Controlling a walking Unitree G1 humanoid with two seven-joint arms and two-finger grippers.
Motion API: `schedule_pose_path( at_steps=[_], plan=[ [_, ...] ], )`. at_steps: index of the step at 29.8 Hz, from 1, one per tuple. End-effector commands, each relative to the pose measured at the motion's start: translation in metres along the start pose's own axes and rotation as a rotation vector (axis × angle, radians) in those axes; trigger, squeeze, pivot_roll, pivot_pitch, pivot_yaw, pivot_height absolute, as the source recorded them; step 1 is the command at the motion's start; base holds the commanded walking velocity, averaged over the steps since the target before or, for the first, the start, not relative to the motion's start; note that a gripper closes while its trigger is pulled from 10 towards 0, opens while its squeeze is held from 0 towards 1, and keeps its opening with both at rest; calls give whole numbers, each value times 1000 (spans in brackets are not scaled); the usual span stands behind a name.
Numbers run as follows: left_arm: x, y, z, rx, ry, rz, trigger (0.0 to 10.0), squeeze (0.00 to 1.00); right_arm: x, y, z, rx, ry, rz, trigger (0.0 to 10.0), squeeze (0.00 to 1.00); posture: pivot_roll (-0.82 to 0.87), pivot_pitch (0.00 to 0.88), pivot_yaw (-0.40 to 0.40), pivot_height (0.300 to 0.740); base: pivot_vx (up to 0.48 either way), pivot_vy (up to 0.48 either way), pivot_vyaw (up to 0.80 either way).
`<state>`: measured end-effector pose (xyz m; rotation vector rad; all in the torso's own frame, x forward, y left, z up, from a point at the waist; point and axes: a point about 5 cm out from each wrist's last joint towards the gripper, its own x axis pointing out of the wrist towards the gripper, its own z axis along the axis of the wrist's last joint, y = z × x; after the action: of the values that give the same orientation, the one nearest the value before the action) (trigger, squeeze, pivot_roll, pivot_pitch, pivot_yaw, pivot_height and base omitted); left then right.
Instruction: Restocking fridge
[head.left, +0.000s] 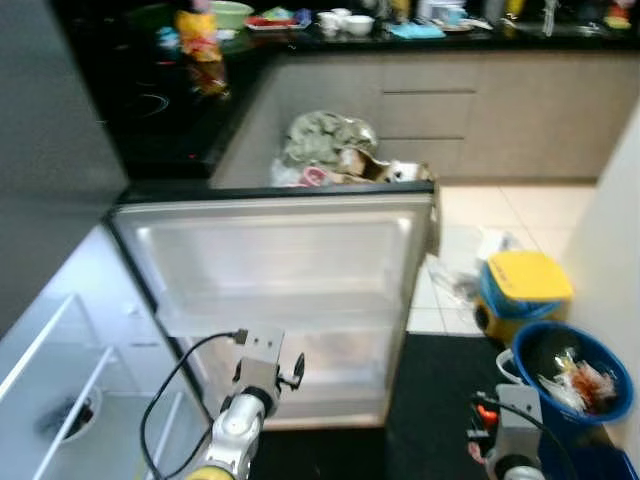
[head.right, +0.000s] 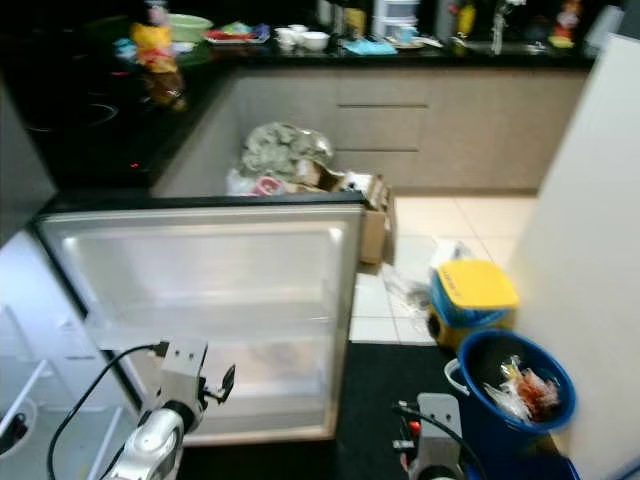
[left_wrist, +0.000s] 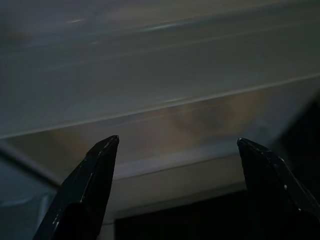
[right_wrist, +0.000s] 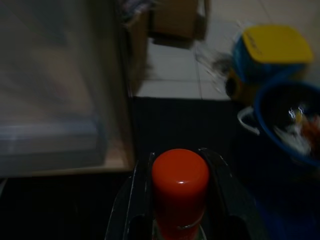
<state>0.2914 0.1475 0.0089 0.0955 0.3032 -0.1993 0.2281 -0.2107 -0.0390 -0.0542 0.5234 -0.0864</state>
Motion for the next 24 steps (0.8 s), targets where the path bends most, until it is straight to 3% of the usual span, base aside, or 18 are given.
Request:
schedule_pose_path(
  at_steps=[1, 6, 24],
  plan=[
    [-4, 6, -6, -2, 19, 18, 10000, 0, -1, 8, -2, 8, -4, 21, 10000, 0, -74, 32, 33, 740, 330, 0, 0],
    [-4, 6, -6, 3, 17, 16, 10000, 0, -2, 8, -3, 11, -2, 21, 10000, 0, -75, 33, 35, 740, 308, 0, 0],
    [-4, -2, -4, 41, 3, -52, 10000, 0, -5, 12, -9, 32, 8, 25, 10000, 0, -82, 33, 46, 740, 0, 0, 0]
  ],
)
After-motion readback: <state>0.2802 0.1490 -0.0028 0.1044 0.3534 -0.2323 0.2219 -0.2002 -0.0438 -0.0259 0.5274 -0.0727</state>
